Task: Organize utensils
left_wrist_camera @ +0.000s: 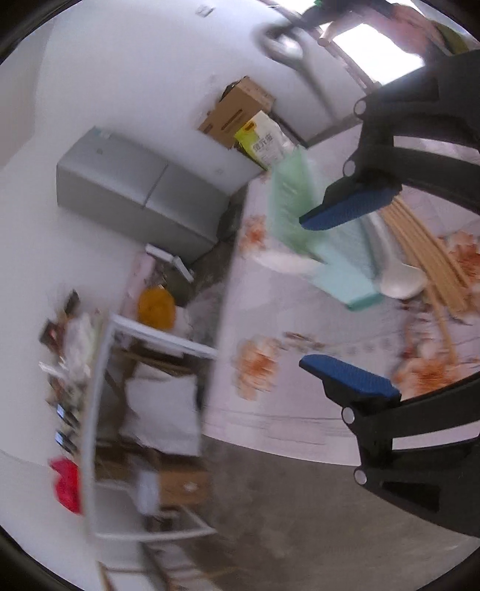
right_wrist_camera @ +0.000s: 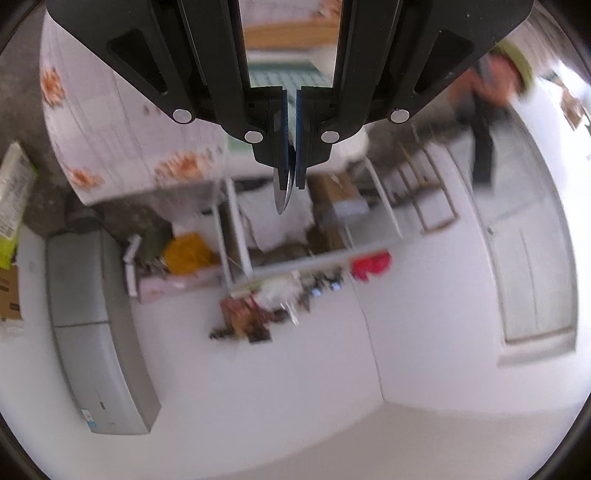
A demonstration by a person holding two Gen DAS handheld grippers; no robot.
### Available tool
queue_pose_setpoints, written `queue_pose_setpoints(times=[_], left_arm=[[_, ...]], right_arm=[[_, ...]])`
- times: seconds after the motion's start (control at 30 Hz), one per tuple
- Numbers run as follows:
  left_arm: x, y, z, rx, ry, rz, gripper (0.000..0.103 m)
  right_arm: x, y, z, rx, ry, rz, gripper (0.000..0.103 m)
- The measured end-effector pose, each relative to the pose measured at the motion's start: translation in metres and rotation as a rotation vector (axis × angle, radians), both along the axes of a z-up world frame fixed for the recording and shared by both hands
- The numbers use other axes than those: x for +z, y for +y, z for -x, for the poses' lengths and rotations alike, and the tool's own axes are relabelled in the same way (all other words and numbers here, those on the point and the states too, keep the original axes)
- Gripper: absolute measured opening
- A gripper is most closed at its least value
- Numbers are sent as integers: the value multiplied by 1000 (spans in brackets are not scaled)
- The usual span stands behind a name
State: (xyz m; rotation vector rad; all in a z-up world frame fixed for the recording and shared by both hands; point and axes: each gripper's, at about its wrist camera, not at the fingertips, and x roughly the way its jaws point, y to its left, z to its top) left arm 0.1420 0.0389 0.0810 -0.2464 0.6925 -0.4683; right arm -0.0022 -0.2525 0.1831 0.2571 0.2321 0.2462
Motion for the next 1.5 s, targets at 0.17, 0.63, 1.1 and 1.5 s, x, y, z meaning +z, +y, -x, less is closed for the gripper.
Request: queue_pose_setpoints(times=[0.17,0.63,1.1,1.5], left_arm=[[-52,6,34,43,83,-60,76],[-83,3,91,14,24,-168,94],[-92,-14,85,-6,50,-204,96],[-128,-32,84,-103,153,-306,97]], right_arm=[[24,3,-21,76,-63,-74,1],[-19,26,-92,64,20,-59,1],[-51,-2,-50,-58,108,-68,50],[-120,38,-22,-40,314,101,58]])
